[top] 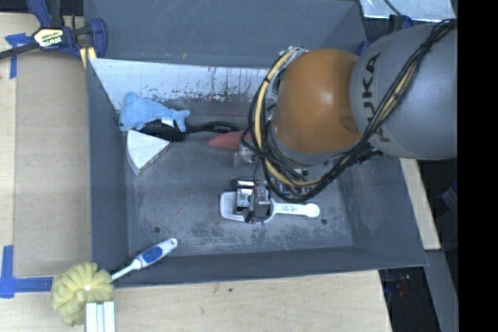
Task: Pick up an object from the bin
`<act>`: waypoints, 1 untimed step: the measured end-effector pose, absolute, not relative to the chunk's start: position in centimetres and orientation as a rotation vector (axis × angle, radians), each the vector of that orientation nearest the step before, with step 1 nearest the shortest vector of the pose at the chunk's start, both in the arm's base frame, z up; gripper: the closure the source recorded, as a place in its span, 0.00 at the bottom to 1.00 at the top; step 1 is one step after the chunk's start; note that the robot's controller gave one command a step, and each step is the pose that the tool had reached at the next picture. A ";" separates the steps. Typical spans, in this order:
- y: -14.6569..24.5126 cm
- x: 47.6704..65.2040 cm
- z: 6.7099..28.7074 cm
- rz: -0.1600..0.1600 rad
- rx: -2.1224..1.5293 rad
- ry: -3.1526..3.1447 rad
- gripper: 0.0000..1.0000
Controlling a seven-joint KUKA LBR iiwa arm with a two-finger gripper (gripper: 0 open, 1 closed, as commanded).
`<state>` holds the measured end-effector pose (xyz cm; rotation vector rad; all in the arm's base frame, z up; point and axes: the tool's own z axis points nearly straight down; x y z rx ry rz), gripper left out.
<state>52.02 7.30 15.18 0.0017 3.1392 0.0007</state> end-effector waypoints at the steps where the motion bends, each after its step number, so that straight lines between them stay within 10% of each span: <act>1: 2.7 53.5 7.1 0.000 0.237 3.130 0.00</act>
Offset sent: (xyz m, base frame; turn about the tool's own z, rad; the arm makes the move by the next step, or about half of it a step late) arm 0.0221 -0.0382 -0.0818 0.2005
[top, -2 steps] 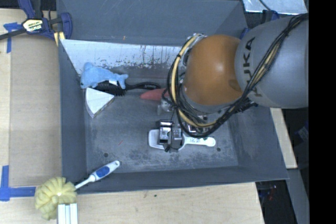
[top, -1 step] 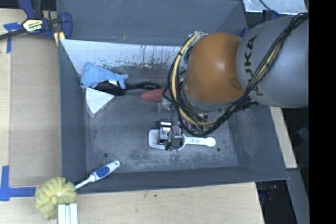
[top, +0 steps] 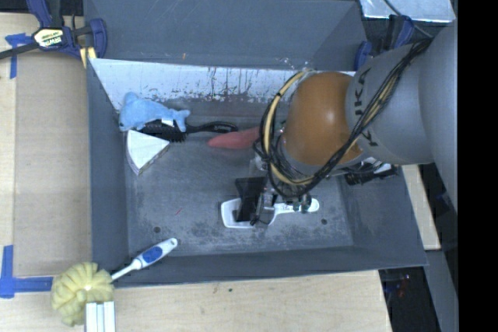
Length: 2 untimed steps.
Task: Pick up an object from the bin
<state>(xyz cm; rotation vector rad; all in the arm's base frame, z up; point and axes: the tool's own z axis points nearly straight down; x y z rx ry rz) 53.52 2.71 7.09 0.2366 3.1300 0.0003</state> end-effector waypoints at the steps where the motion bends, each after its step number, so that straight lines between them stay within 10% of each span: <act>1: 3.4 54.3 7.1 0.007 0.311 3.111 0.00; 2: 5.6 50.6 7.1 0.002 -0.035 3.133 0.00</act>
Offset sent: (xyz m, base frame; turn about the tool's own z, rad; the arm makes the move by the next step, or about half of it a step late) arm -0.0299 0.0286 -0.0009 -0.1735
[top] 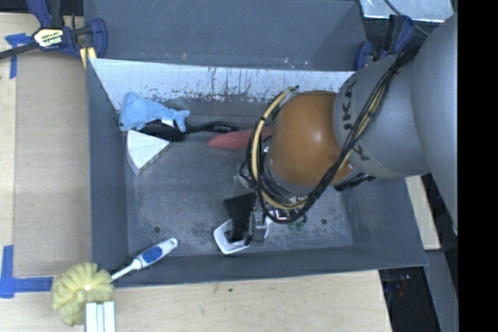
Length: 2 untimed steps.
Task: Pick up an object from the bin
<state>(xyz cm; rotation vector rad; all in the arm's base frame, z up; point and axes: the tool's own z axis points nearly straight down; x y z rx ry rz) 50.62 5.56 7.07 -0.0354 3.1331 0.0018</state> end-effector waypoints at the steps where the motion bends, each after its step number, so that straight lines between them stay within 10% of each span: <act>1: 4.7 51.0 7.1 0.008 0.621 3.064 0.00; 2: 3.0 55.3 7.3 0.003 -0.059 3.127 1.00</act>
Offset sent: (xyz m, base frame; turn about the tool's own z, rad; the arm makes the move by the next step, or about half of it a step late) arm 0.0443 -0.0254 -0.0007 -0.0154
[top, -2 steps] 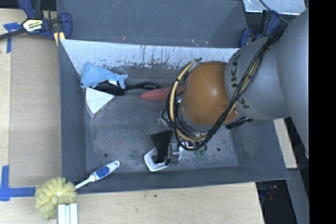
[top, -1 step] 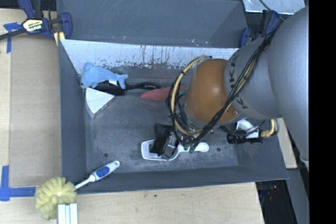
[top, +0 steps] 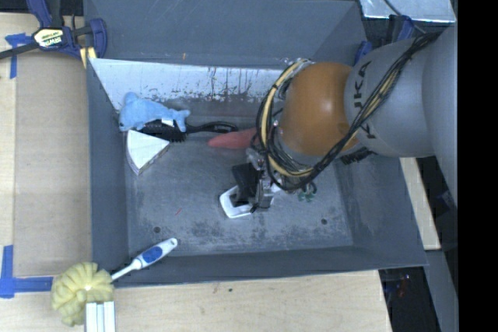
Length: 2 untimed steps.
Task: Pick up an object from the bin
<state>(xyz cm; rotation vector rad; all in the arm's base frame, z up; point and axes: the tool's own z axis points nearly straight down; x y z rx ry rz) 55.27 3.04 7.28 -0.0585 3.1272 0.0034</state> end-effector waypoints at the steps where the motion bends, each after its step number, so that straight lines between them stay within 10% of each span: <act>1: 3.0 55.3 7.3 0.003 -0.058 3.127 1.00; 2: 3.0 55.1 10.0 0.002 -0.057 3.131 1.00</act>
Offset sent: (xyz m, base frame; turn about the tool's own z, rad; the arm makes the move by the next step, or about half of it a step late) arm 0.0001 0.0000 0.0522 0.0001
